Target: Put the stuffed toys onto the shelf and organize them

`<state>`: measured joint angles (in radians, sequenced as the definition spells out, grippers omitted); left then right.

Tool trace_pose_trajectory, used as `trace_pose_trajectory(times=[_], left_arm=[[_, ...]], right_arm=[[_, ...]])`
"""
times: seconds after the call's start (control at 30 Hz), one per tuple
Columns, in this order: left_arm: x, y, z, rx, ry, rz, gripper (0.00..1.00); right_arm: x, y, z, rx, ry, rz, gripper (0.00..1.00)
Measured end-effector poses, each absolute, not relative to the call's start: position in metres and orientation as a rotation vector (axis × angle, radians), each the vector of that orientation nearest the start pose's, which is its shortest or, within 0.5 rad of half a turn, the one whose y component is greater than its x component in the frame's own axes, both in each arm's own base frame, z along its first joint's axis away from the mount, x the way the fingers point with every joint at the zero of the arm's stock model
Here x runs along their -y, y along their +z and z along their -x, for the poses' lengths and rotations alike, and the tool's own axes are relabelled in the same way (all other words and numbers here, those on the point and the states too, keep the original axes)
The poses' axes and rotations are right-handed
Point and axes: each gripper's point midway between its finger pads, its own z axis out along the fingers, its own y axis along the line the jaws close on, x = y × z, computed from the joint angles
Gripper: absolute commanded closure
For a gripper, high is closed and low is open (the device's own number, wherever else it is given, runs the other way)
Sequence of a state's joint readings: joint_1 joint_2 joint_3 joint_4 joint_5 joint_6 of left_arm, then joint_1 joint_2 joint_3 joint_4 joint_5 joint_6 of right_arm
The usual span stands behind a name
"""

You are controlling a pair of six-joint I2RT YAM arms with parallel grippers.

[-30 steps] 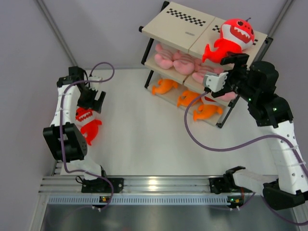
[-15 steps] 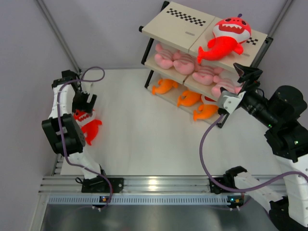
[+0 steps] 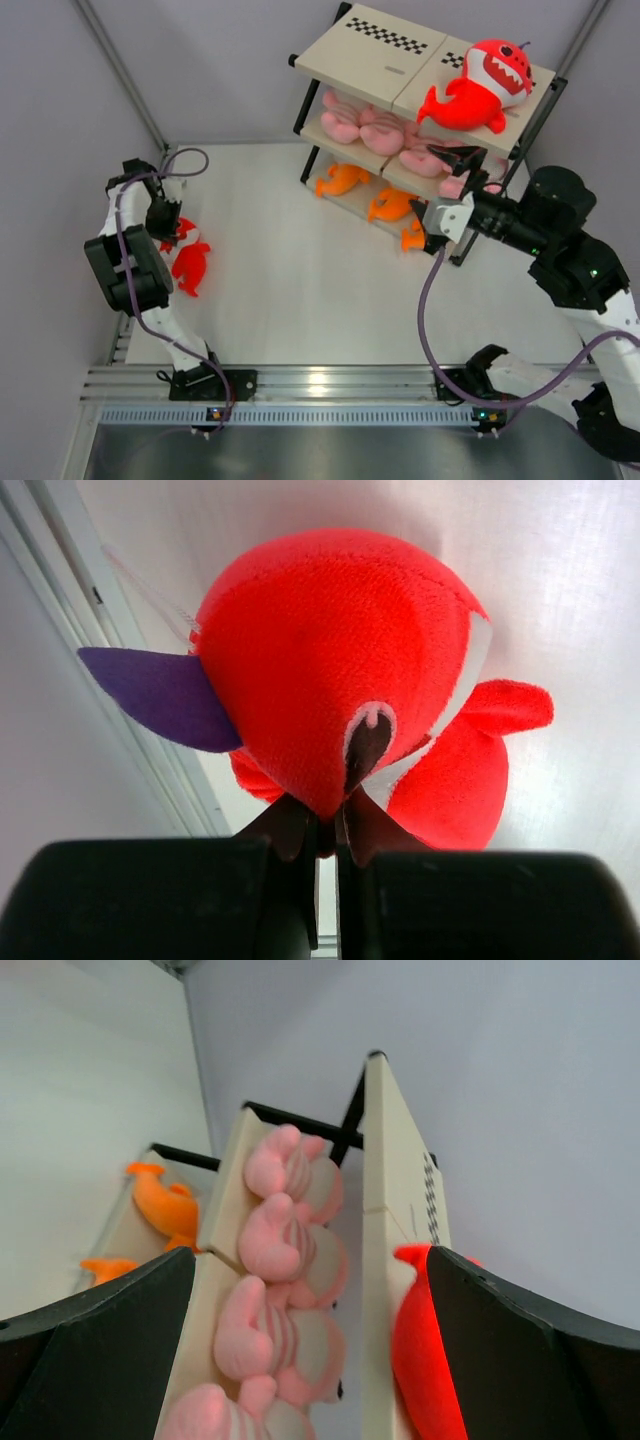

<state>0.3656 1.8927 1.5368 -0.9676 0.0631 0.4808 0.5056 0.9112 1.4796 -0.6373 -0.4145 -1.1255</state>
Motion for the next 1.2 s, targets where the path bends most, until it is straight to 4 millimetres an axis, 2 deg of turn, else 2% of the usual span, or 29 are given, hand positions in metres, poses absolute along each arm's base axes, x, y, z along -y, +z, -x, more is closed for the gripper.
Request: trace_pose_trajectory(times=[0.1,0.23,0.37,0.43,0.47,0.53,0.6,0.67,0.73,0.83,0.93,1.0,1.03,1.07,1.13,1.17,1.2], left_arm=[[-0.127,0.101,-0.349,-2.819,0.007,-0.183,1.00],[-0.095,0.161,-0.355,-2.621,-0.048,-0.230,1.00],[-0.044,0.241,-0.357,-2.380,-0.117,-0.350,1.00],[-0.012,0.270,-0.357,-2.284,-0.166,-0.437,1.00],[0.004,0.278,-0.355,-2.255,-0.199,-0.482,1.00],[0.036,0.284,-0.351,-2.222,-0.276,-0.568,1.00],[0.066,0.279,-0.343,-2.230,-0.360,-0.649,1.00],[0.086,0.272,-0.336,-2.254,-0.419,-0.702,1.00],[0.098,0.268,-0.330,-2.267,-0.457,-0.735,1.00],[0.109,0.266,-0.321,-2.278,-0.498,-0.769,1.00],[0.117,0.265,-0.315,-2.283,-0.525,-0.791,1.00],[0.122,0.265,-0.312,-2.286,-0.543,-0.800,1.00],[0.124,0.265,-0.311,-2.288,-0.552,-0.804,1.00],[0.126,0.265,-0.309,-2.290,-0.560,-0.806,1.00],[0.128,0.264,-0.306,-2.296,-0.572,-0.812,1.00],[0.128,0.264,-0.305,-2.298,-0.571,-0.813,1.00],[0.128,0.264,-0.306,-2.300,-0.565,-0.813,1.00]], right_arm=[[-0.208,0.458,-0.221,-0.827,-0.064,1.464,0.01],[-0.272,0.436,-0.210,-0.746,-0.039,1.602,0.01],[-0.342,0.392,-0.204,-0.644,-0.071,1.778,0.01],[-0.369,0.366,-0.203,-0.588,-0.116,1.847,0.01],[-0.382,0.350,-0.203,-0.559,-0.147,1.882,0.01],[-0.399,0.321,-0.205,-0.503,-0.214,1.939,0.01],[-0.411,0.293,-0.209,-0.451,-0.281,1.998,0.01],[-0.418,0.268,-0.212,-0.394,-0.349,2.042,0.01],[-0.423,0.250,-0.212,-0.329,-0.402,2.064,0.01],[-0.430,0.235,-0.212,-0.251,-0.469,2.075,0.01],[-0.443,0.232,-0.218,-0.192,-0.531,2.051,0.02],[-0.451,0.231,-0.222,-0.169,-0.566,2.031,0.06],[-0.454,0.229,-0.224,-0.164,-0.579,2.028,0.11],[-0.456,0.225,-0.227,-0.162,-0.597,2.030,0.30],[-0.463,0.220,-0.234,-0.157,-0.635,2.027,0.53],[-0.466,0.218,-0.237,-0.158,-0.650,2.022,0.79],[-0.467,0.215,-0.241,-0.164,-0.663,2.017,1.00]])
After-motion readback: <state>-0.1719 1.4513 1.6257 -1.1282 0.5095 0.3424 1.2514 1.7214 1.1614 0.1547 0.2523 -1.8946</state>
